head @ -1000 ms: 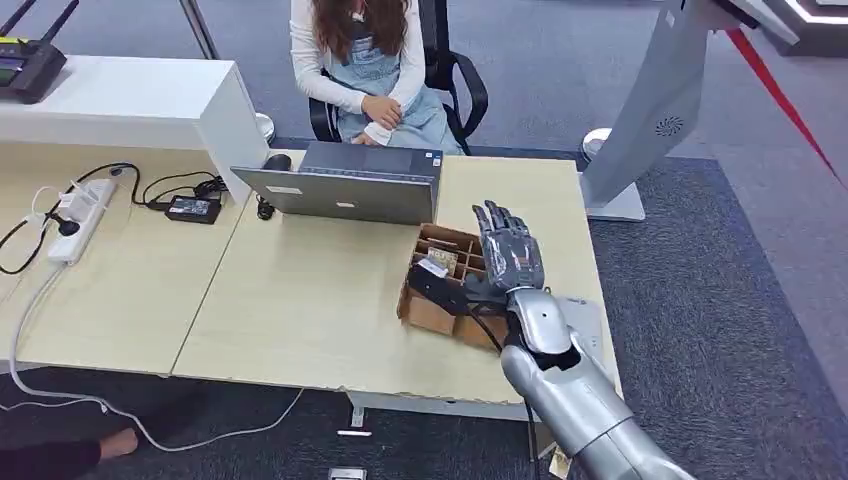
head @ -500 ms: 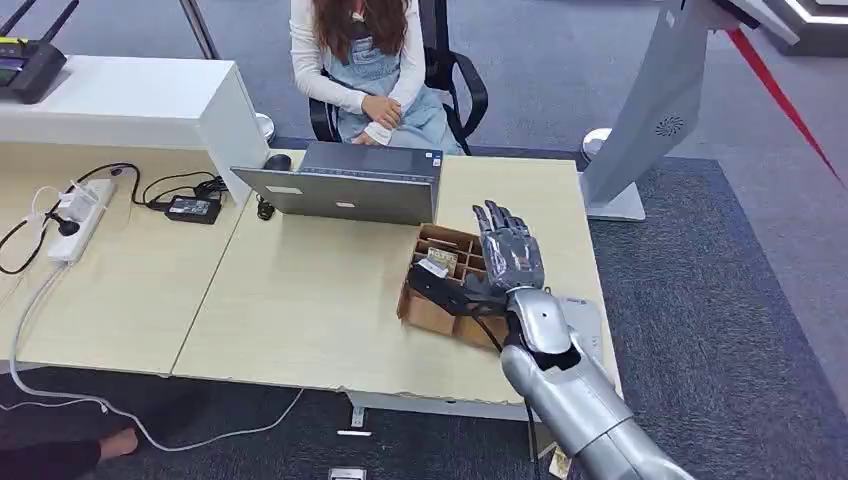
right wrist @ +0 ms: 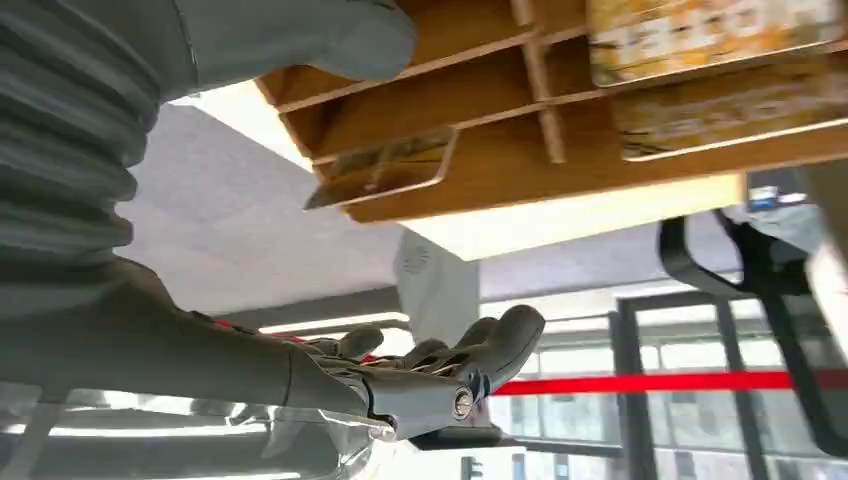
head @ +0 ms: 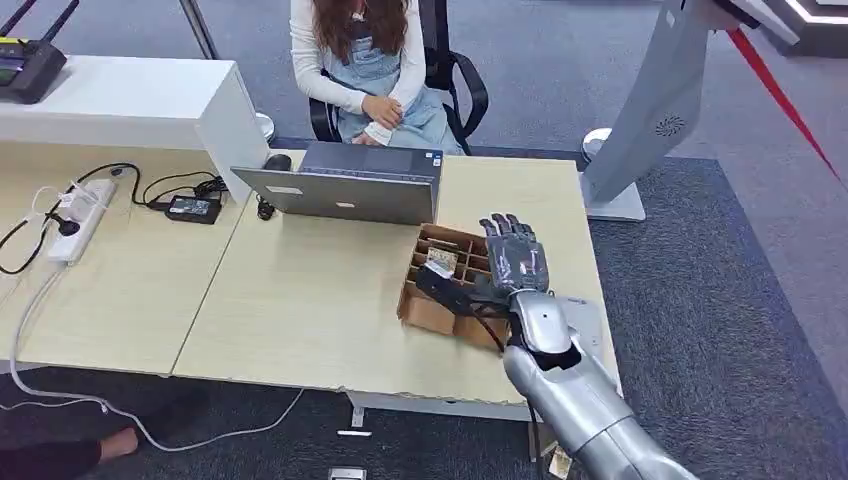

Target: Pass the card to the sensor for recognition and then transmit it.

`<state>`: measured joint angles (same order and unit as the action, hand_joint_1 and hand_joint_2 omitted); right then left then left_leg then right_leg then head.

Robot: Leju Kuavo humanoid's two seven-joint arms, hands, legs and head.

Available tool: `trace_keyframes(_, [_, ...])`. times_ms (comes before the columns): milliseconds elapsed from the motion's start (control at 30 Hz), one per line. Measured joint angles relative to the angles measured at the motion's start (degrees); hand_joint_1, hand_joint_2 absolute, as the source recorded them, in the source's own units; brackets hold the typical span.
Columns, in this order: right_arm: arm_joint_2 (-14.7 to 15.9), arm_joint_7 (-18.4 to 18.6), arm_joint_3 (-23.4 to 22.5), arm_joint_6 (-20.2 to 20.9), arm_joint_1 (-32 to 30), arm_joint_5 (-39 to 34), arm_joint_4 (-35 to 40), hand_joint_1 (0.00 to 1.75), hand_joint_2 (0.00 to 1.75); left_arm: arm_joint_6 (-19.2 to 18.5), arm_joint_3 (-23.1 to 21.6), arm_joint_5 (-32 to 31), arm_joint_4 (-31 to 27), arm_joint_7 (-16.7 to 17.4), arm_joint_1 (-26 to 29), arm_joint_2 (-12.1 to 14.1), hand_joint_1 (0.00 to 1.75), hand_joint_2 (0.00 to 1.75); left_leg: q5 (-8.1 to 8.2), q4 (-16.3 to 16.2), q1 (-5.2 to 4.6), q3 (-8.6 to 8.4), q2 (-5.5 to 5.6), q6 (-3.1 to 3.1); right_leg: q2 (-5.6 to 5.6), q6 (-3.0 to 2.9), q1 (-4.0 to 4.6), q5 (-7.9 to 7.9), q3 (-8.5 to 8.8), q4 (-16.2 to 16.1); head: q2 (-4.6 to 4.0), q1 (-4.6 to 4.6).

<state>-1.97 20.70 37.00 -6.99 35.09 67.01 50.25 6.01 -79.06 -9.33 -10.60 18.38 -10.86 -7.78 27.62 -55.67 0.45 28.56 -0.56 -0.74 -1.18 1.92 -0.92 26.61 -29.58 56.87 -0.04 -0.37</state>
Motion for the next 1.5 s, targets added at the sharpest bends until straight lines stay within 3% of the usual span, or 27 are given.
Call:
trace_keyframes(100, [2.08,-0.29,-1.09,-0.13,-0.26,0.11,0.11,0.33,1.75,0.02,0.0,-0.2,0.0,0.07,-0.01,-0.07,0.0,0.0,0.0,-0.03,-0.01,-0.01,0.0,0.0,0.0,0.0,-0.01,0.0,0.01,0.0,0.0,0.02])
trace_keyframes(233, [4.96,-3.91,-3.78,-3.21,-1.42,0.92,-0.35,0.3,1.75,0.02,-0.02,-0.68,0.0,0.44,-0.05,-0.17,0.0,0.0,0.01,-0.03,-0.05,0.0,0.0,0.0,0.02,0.01,-0.03,-0.02,0.01,-0.01,0.0,0.02])
trace_keyframes(500, [6.68,-5.14,-7.32,-6.91,-1.67,3.34,-3.39,0.3,1.75,0.02,-0.02,-1.22,0.0,0.72,-0.21,-0.33,0.0,0.0,0.0,-0.03,-0.01,-0.01,0.01,0.0,0.02,0.0,-0.01,-0.03,0.01,0.0,0.0,0.02])
trace_keyframes(800, [7.43,-3.52,-9.9,-3.1,-1.55,6.6,-2.75,0.3,1.75,0.02,-0.02,-1.7,0.0,0.72,-0.25,-0.37,0.0,0.0,0.0,-0.04,-0.01,0.01,0.01,0.0,0.02,0.0,-0.01,-0.03,0.01,0.0,0.0,0.02])
trace_keyframes(1033, [7.56,-3.37,-10.9,-2.77,-1.58,6.82,-1.88,0.26,1.75,0.02,-0.04,-1.97,0.0,0.7,-0.28,-0.44,0.0,0.0,0.0,-0.03,-0.01,0.01,0.01,0.0,0.02,0.0,-0.01,-0.03,0.01,0.0,0.0,0.02])
trace_keyframes(1200, [7.41,-3.54,-11.61,-2.71,-1.59,6.73,-0.86,0.07,1.75,0.02,-0.09,-2.05,0.0,0.7,-0.29,-0.44,0.0,0.0,-0.01,-0.03,0.0,0.02,0.02,0.01,0.02,0.0,0.0,-0.04,0.03,0.02,0.0,0.02])
trace_keyframes(1500, [5.42,-1.71,-12.04,0.9,0.28,-1.59,7.93,0.0,1.75,0.13,-0.04,-2.21,0.02,0.63,-0.31,-0.44,0.0,0.0,-0.02,-0.03,0.01,0.01,0.0,0.0,0.02,0.0,0.0,-0.04,0.03,0.02,0.0,0.04])
